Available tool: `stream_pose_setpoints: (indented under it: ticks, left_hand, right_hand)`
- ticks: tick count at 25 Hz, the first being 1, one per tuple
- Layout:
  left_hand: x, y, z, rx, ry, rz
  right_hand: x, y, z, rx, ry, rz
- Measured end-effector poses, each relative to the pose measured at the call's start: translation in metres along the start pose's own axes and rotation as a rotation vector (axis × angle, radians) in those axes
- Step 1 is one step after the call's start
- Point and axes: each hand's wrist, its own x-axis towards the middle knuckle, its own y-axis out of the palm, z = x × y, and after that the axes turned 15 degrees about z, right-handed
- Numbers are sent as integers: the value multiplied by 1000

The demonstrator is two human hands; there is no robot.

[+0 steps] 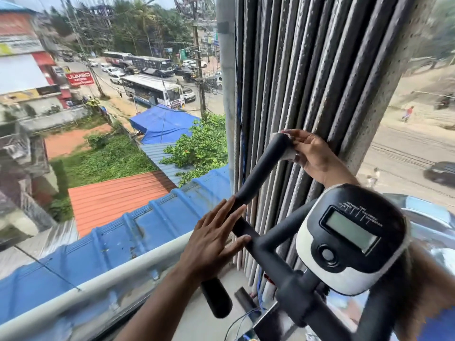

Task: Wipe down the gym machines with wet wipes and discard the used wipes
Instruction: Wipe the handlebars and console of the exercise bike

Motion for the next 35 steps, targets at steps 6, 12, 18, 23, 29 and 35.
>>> stream_pose_setpoints:
  ticks: [6, 12, 18, 23, 29, 35]
  left_hand:
    - [-1, -2, -3, -27, -11, 26]
    - [-1, -5, -7, -30, -34, 56]
    - [-2, -7, -8, -16, -48, 70]
    - [-2, -7, -9, -28, -56, 82]
    - [-2, -7, -9, -23, -56, 84]
    - [-2, -8, -10, -25, -59, 89]
  right_hand:
    - [-6, 2, -19, 179, -212, -106]
    - [-13, 17, -26, 128, -163, -11]
    - [-9, 20, -38, 86, -106, 4]
    - [1, 17, -39, 176, -157, -120]
    - [0, 26, -50, 87, 54, 135]
    - [-7, 25, -42, 24, 29, 19]
